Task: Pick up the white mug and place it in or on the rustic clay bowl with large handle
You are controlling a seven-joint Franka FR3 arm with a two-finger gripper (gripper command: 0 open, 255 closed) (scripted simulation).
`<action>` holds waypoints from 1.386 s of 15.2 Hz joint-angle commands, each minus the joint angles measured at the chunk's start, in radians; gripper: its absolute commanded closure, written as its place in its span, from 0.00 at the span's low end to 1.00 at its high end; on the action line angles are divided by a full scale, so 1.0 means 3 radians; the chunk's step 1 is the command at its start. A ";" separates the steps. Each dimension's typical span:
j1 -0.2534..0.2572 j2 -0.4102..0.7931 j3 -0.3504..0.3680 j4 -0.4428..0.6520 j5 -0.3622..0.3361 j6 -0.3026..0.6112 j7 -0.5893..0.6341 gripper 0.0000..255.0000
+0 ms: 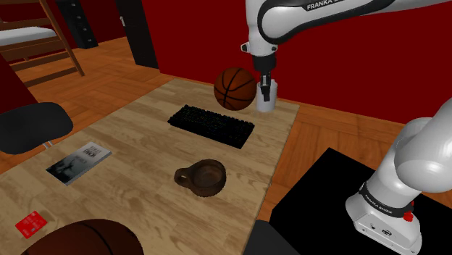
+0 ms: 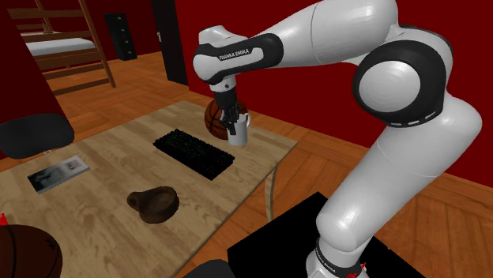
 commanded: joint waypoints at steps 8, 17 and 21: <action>0.0244 0.0203 0.0333 0.0354 0.0110 -0.0187 0.0547 1.00; 0.0579 0.0723 0.0725 0.1019 0.0110 -0.0377 0.1284 1.00; 0.0759 0.1051 0.0873 0.1437 0.0042 -0.0497 0.1616 1.00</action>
